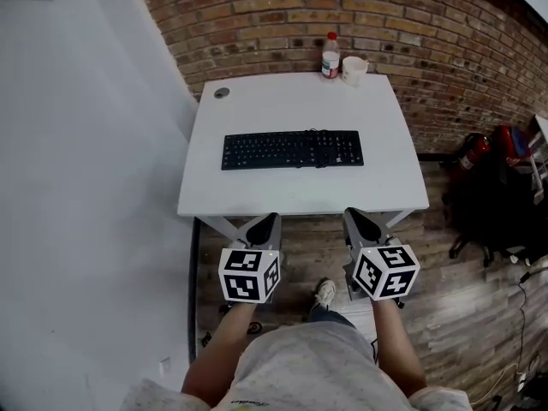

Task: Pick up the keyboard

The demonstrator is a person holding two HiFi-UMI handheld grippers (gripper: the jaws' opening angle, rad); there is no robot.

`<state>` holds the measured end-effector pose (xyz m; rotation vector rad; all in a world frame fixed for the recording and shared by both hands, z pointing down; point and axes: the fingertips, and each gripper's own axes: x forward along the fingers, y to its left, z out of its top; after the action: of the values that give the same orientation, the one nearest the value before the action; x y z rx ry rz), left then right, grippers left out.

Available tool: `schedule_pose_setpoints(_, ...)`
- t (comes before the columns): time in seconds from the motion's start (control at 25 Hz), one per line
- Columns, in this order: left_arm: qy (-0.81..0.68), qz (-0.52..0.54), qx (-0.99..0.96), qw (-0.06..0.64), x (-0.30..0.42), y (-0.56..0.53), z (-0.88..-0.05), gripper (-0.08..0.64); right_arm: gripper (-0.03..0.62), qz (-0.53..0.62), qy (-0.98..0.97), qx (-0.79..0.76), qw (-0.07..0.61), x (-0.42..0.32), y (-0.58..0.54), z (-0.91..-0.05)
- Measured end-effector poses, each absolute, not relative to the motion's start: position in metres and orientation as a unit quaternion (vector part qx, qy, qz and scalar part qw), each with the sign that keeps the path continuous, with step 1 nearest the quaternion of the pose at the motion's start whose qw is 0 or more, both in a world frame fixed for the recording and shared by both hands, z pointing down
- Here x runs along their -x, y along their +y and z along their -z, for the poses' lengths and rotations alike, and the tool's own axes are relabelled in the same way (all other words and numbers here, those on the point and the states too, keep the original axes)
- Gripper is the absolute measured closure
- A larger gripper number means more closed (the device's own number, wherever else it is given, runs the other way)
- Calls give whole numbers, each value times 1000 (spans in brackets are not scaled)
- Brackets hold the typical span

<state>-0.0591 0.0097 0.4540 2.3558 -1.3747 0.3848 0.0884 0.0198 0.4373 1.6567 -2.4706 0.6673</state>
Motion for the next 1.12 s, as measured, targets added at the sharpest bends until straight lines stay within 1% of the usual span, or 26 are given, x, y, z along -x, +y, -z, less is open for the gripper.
schedule_pose_setpoints(0.52, -522, -148, -817, 193, 26, -48, -456, 566, 581, -231, -821, -519, 46, -134, -47, -445)
schedule_pose_setpoints(0.84, -557, -148, -794, 192, 23, -74, -455, 566, 583, -232, -829, -507, 45, -162, -79, -447)
schedule_pose_setpoints(1.12, -574, -144, -782, 196, 31, -93, -464, 566, 582, -232, -828, -507, 52, -171, -102, -456)
